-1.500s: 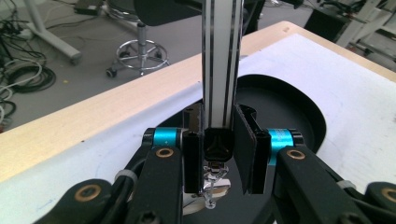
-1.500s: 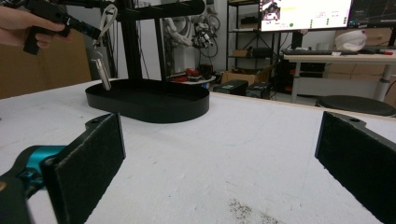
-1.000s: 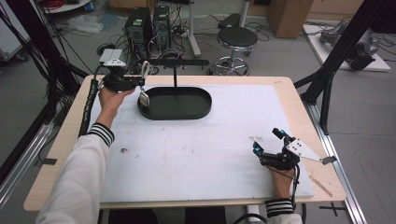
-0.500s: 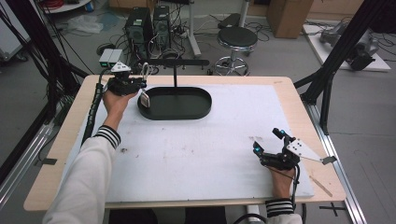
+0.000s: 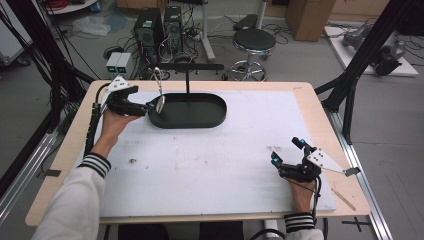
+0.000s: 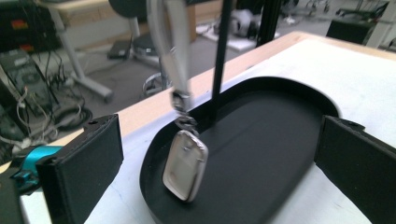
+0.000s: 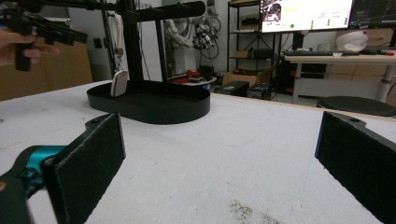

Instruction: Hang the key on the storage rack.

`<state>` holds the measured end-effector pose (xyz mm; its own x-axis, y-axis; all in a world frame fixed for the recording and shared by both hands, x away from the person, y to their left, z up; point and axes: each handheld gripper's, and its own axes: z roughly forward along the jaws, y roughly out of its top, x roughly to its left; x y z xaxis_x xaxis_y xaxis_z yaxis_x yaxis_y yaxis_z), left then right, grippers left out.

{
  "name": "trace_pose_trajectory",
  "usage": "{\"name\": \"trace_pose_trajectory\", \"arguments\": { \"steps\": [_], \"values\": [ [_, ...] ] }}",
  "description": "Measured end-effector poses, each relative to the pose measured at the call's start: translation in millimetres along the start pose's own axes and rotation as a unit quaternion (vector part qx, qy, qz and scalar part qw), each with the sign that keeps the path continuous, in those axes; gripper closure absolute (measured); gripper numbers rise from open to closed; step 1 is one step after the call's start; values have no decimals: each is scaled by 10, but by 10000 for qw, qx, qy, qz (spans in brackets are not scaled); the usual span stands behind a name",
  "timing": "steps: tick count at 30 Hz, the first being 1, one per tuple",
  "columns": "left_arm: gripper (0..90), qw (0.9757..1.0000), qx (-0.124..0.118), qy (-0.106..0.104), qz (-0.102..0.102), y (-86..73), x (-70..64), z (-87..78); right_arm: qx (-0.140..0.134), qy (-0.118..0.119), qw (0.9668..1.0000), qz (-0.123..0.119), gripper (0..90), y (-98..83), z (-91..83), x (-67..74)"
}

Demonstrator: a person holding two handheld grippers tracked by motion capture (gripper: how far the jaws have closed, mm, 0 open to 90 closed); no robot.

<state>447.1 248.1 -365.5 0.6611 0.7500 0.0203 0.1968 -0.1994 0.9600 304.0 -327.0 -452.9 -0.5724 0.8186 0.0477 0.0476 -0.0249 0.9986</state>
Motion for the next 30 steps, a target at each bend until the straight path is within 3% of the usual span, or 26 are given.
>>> {"name": "trace_pose_trajectory", "arguments": {
  "steps": [4, 9, 13, 19, 23, 25, 30],
  "values": [
    [17, 9998, -162, -146, 12, -133, -145, -251, -4, 1, 10000, -12, 5, 0, 2, 1],
    [17, 9983, -450, -349, -131, -313, -314, -528, -22, 5, 10000, -76, 5, 1, 3, 3],
    [17, 9971, -663, -357, 43, -491, -471, -728, -9, 6, 10000, -70, 5, 0, 1, 4],
    [17, 9957, -896, -206, 99, -786, -649, -965, -5, -14, 10000, -75, 5, 0, -1, 6],
    [17, 9936, -1123, -89, -34, -966, -700, -1095, 7, -16, 10000, -49, 5, 0, -1, 7],
    [17, 9918, -1276, -6, 25, -1051, -730, -1155, -10, -8, 10000, -29, 5, -1, 1, 7],
    [17, 9901, -1398, 69, -42, -1173, -751, -1202, 5, -17, 10000, -51, 5, 0, 0, 7]
  ]
}}
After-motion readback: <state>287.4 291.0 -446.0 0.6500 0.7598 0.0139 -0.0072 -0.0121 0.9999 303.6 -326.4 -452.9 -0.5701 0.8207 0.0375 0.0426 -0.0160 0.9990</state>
